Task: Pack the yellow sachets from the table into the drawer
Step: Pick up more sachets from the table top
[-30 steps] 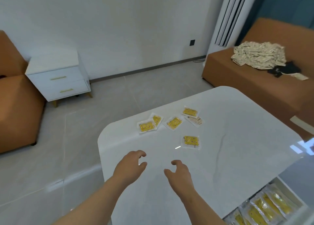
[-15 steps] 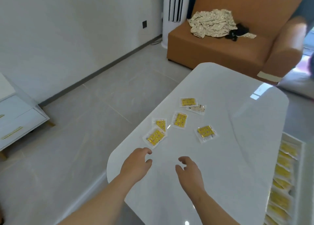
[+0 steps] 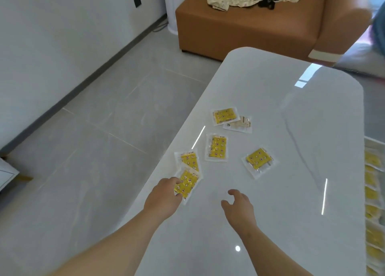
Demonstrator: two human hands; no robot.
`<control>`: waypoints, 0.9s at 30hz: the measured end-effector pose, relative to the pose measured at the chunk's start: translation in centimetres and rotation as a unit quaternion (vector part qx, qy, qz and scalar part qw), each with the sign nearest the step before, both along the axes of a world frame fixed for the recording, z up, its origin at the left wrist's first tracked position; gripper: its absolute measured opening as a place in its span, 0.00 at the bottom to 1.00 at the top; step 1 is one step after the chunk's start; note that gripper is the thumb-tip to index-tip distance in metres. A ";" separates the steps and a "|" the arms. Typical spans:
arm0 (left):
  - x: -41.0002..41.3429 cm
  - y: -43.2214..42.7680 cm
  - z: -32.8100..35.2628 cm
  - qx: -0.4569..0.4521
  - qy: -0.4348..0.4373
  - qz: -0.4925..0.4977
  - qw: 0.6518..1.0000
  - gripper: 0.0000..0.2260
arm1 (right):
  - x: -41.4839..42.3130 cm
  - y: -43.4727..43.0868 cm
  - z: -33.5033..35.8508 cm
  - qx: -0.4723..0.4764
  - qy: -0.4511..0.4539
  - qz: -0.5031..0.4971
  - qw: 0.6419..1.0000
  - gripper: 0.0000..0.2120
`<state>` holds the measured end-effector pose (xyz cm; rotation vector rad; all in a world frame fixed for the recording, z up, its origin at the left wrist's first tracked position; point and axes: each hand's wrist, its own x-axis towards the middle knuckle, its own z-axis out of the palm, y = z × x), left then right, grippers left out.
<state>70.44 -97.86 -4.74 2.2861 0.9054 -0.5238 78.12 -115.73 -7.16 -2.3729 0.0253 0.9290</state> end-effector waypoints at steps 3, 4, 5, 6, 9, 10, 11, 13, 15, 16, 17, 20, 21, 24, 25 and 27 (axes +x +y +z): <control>3.4 0.8 -4.2 -0.014 0.068 0.005 0.998 0.23 | 4.6 1.5 -2.7 -0.059 0.009 -0.006 0.998 0.23; 4.5 0.8 -5.4 -0.019 0.091 0.001 0.996 0.25 | 6.2 1.8 -3.6 -0.077 0.013 -0.014 0.997 0.24; 5.6 0.7 -6.6 -0.020 0.109 -0.005 0.994 0.26 | 7.7 2.1 -4.5 -0.093 0.014 -0.029 0.995 0.24; 6.6 0.6 -7.7 -0.012 0.121 -0.014 0.992 0.28 | 9.2 2.3 -5.4 -0.109 0.013 -0.053 0.993 0.25; 9.4 0.6 -10.3 0.025 0.142 -0.026 0.989 0.34 | 13.5 2.0 -8.1 -0.144 0.007 -0.131 0.981 0.31; 10.0 0.6 -11.1 0.028 0.145 -0.023 0.989 0.36 | 14.8 1.8 -9.1 -0.150 0.004 -0.137 0.979 0.32; 10.5 0.7 -12.0 0.030 0.145 -0.021 0.989 0.36 | 16.0 1.5 -10.0 -0.154 0.005 -0.136 0.979 0.31; 10.9 1.0 -13.4 0.061 0.137 -0.046 0.988 0.35 | 17.9 1.3 -11.6 -0.161 0.015 -0.127 0.979 0.29; 11.0 1.6 -14.4 0.117 0.113 -0.099 0.982 0.32 | 18.7 1.7 -12.7 -0.173 0.011 -0.111 0.979 0.24; 11.2 2.1 -14.6 0.129 0.096 -0.117 0.980 0.30 | 18.8 2.1 -13.0 -0.180 -0.007 -0.104 0.978 0.22; 11.5 2.6 -14.8 0.129 0.078 -0.126 0.981 0.29 | 18.7 2.4 -13.2 -0.183 -0.038 -0.093 0.978 0.19; 13.2 3.5 -15.1 0.081 0.024 -0.105 0.991 0.25 | 18.1 3.6 -14.0 -0.132 -0.155 -0.014 0.979 0.17; 13.9 3.7 -15.2 0.063 0.009 -0.085 0.994 0.25 | 17.9 4.1 -14.1 -0.103 -0.179 0.000 0.978 0.18; 15.4 4.3 -15.3 0.004 -0.028 -0.006 1.000 0.34 | 17.9 4.9 -14.4 -0.048 -0.203 -0.005 0.978 0.26; 15.6 4.5 -15.2 -0.020 -0.039 0.026 0.999 0.38 | 17.9 5.0 -14.3 -0.040 -0.199 -0.015 0.979 0.28; 15.5 4.8 -14.9 -0.060 -0.058 0.100 0.992 0.41 | 18.0 4.8 -13.9 -0.016 -0.171 -0.090 0.981 0.30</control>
